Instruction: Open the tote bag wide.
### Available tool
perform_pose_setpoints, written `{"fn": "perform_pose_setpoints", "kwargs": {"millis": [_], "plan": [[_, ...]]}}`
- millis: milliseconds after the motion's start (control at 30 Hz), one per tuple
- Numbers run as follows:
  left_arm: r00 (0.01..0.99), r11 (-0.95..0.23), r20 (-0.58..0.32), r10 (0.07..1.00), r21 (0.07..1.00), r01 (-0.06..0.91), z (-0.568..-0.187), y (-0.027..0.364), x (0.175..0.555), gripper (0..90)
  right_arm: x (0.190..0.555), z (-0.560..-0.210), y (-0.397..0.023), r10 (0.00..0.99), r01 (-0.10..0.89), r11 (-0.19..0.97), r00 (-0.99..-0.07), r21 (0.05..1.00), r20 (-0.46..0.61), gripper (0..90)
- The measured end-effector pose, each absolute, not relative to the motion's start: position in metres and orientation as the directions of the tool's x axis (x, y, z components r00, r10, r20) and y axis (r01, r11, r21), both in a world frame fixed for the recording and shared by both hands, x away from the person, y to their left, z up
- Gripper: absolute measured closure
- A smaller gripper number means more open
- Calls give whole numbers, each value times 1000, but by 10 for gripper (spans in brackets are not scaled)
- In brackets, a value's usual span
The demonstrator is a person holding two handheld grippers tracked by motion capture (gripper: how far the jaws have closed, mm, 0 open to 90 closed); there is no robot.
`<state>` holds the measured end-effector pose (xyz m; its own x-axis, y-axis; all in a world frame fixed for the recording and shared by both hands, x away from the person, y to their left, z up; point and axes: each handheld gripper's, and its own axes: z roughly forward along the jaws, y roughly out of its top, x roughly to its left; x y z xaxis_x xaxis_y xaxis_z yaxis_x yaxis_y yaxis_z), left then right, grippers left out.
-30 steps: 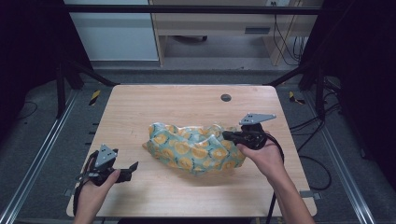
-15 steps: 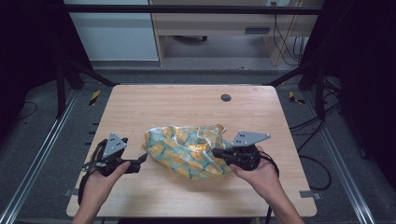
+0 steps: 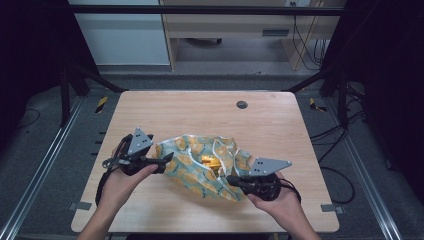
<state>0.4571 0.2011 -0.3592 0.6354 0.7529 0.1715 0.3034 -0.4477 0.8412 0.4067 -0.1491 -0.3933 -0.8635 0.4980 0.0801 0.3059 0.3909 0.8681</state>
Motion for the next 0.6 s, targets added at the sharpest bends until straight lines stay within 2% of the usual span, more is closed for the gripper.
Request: {"fn": "perform_pose_setpoints", "kwargs": {"millis": [167,433,600], "plan": [[644,-466,189,742,836,291,-356,194,466,174,401,-398,-151,489,307,410,-869,859,78,900],[682,-476,149,716,819,321,-358,180,483,234,394,-410,-152,473,322,423,-876,847,97,900],[708,-514,152,690,792,330,-359,166,495,236,393,-416,-154,474,334,425,-874,841,108,900]]}}
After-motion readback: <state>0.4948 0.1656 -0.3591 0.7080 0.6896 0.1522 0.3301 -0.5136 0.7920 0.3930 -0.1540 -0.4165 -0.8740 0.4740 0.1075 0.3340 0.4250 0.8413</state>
